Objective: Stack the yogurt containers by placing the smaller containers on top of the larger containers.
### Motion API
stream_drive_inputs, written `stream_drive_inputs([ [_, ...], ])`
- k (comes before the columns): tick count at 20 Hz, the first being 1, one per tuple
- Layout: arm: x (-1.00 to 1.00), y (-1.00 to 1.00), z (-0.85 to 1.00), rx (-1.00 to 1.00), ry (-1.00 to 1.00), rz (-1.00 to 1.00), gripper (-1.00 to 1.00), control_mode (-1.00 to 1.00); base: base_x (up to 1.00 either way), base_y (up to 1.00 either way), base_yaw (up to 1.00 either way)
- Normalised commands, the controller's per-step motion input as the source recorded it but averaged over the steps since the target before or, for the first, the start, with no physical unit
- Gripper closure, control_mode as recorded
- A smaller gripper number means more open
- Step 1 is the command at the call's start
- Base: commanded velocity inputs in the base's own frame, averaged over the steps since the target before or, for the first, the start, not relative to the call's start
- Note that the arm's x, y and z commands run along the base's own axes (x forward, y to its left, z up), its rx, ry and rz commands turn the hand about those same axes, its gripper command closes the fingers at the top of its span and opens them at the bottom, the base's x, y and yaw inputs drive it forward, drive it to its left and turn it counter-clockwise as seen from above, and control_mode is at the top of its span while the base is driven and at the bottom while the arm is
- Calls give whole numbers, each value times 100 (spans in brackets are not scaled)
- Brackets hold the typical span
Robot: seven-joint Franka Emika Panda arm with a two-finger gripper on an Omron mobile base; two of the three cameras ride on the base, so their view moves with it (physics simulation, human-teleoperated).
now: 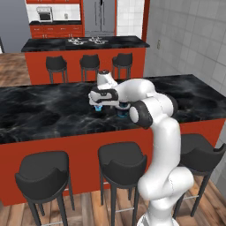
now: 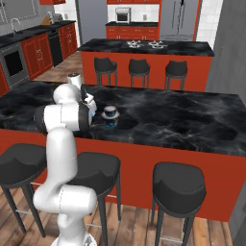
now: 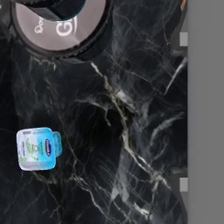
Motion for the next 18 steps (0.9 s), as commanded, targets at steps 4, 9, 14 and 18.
stream_drive_inputs([
  [4,9,0,-21,0,-4,8,-100,-100,0,0,0],
  [9,18,0,-20,0,-14,7,-100,-100,0,0,0],
  [14,27,0,-16,0,-13,8,-100,-100,0,0,0],
  [18,28,0,-14,0,-5,7,-100,-100,0,0,0],
])
